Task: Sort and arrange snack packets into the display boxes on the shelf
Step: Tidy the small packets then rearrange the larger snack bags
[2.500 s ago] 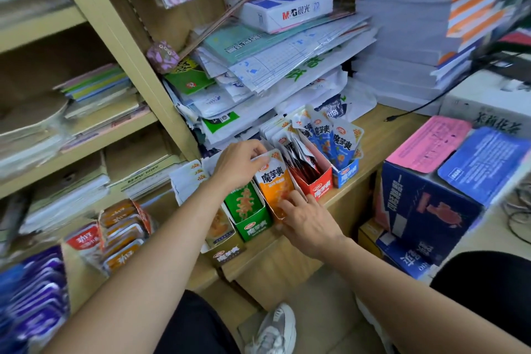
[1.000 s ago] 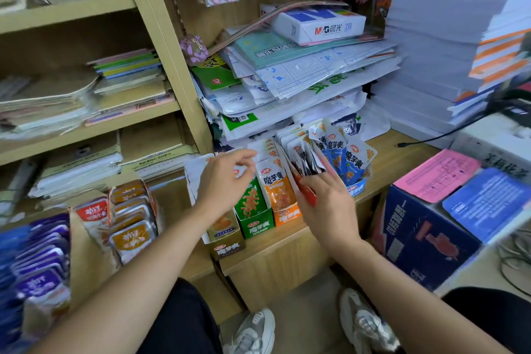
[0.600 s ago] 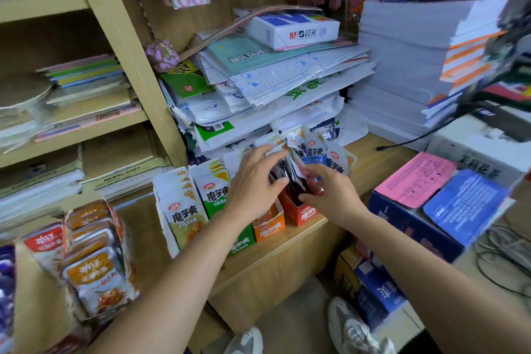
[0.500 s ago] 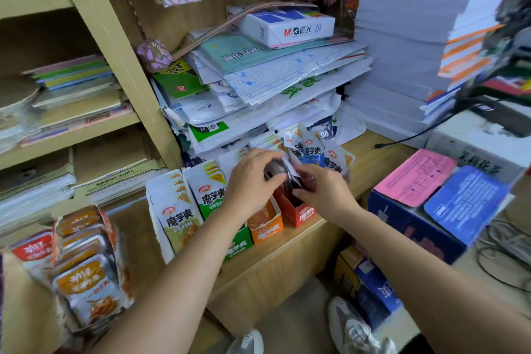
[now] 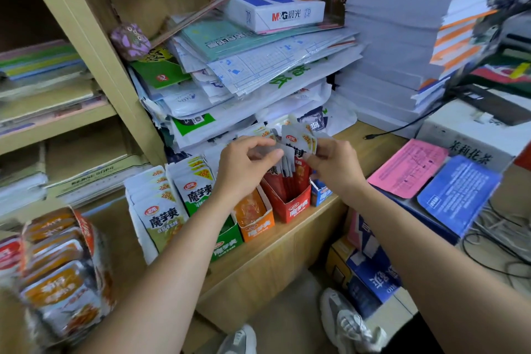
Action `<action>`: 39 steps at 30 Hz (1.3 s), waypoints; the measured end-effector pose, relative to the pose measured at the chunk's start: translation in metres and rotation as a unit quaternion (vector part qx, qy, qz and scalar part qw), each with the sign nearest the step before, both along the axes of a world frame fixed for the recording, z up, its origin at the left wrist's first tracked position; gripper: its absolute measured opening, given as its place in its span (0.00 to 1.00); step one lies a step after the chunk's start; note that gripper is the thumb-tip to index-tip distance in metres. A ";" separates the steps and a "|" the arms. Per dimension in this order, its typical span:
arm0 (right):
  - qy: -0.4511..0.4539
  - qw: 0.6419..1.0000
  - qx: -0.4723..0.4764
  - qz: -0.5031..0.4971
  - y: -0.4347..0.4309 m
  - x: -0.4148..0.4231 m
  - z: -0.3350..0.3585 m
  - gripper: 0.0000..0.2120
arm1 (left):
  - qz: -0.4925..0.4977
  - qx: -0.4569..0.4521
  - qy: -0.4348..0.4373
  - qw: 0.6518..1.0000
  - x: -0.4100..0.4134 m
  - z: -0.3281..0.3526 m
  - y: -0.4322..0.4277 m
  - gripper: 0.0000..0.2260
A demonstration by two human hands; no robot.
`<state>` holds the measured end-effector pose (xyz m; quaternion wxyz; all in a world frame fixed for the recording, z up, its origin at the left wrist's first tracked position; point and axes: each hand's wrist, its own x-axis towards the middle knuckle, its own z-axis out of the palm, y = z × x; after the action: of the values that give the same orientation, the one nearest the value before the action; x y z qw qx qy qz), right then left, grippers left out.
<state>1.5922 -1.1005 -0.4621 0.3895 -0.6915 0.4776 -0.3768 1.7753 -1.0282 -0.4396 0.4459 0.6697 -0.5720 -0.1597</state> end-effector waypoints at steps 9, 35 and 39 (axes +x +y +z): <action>0.162 0.977 -0.052 0.130 0.015 0.012 0.000 0.37 | -0.009 -0.039 -0.001 0.999 -0.006 -0.008 0.003 0.13; 0.119 0.982 -0.148 -0.003 0.012 0.009 0.015 0.19 | 0.079 -0.004 0.034 0.996 -0.004 -0.009 0.019 0.10; 0.114 0.982 -0.148 -0.007 0.017 0.006 0.017 0.21 | 0.090 -0.035 -0.054 0.994 0.003 -0.006 0.008 0.14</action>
<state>1.5984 -1.0839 -0.4447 0.2234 -0.7767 0.4626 -0.3644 1.7787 -1.0204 -0.4455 0.4497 0.7105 -0.5377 -0.0620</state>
